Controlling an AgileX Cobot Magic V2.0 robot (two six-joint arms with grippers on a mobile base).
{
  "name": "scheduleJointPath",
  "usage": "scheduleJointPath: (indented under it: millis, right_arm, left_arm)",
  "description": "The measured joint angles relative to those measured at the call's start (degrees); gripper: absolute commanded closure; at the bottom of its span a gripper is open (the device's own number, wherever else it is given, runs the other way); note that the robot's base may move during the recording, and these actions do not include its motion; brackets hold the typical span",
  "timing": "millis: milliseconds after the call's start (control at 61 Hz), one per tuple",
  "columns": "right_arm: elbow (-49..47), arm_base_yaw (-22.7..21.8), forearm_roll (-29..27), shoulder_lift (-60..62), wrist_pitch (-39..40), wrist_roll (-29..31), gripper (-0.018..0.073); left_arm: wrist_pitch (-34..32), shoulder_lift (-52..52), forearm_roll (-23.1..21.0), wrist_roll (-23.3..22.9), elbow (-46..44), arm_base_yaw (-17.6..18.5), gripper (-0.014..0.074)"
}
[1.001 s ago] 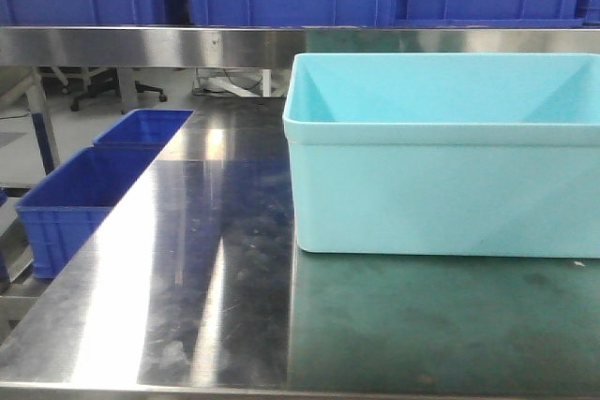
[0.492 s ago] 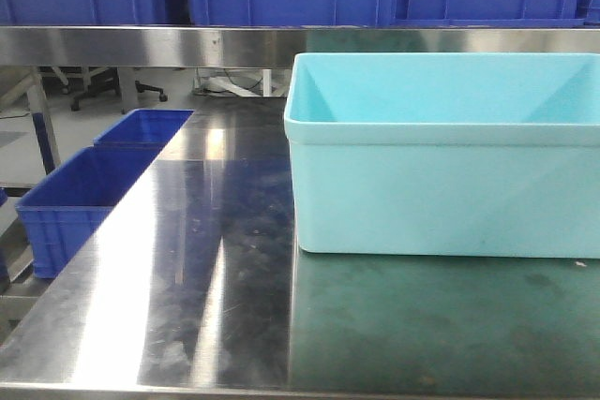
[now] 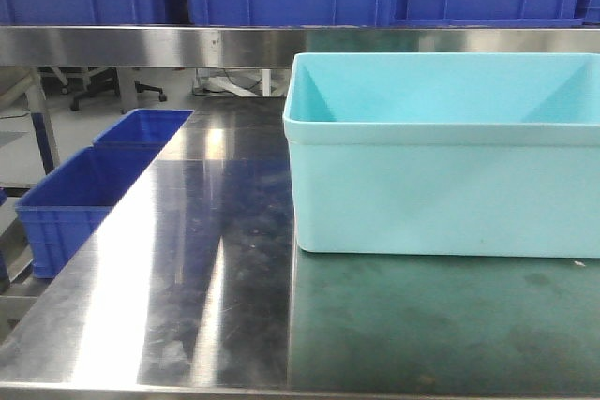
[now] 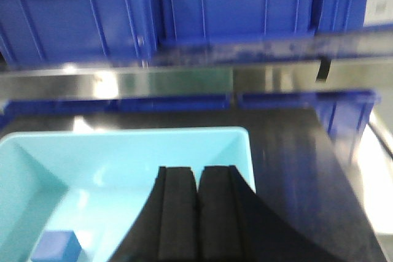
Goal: Pick red cube and place on left shelf
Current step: 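Move the right gripper over the light-blue bin toward the red cube, then lower the open right gripper into the bin around the red cube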
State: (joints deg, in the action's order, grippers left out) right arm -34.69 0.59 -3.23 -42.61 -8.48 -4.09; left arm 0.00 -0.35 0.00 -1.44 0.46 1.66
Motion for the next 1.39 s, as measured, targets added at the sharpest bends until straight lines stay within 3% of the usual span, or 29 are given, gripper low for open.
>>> scheduleJointPath:
  millis: [279,443,771,869,1017,1099,1394]
  right_arm:
    - [-19.4,0.0,-1.1,-21.4,-22.2,0.0,0.0502]
    - [-24.3,0.0,-1.3,-27.2,-24.1,0.0,0.0502]
    - [-24.8,0.5,-1.4,-33.2,-25.3,0.0,0.0494]
    - [-24.8,0.6,-1.4,-34.7,-26.0,0.0,0.0405]
    - [-24.8,1.0,-1.5,-36.4,-26.4,0.0,0.0059]
    - [-24.8,1.5,-1.5,-37.3,-26.4,0.0,-0.0076]
    - [-25.0,5.7,-1.6,-42.1,-26.6,0.0,-0.0045]
  left_arm:
    - [0.0,0.0,0.0,0.0,0.0,0.0,0.0495]
    - [0.0,0.0,0.0,0.0,0.0,0.0,0.0495]
    - [0.0,0.0,0.0,0.0,0.0,0.0,0.0495]
    - [0.0,0.0,0.0,0.0,0.0,0.0,0.0495]
    - [0.0,0.0,0.0,0.0,0.0,0.0,0.0495]
    - [0.0,0.0,0.0,0.0,0.0,0.0,0.0495]
    - [0.0,0.0,0.0,0.0,0.0,0.0,0.0495]
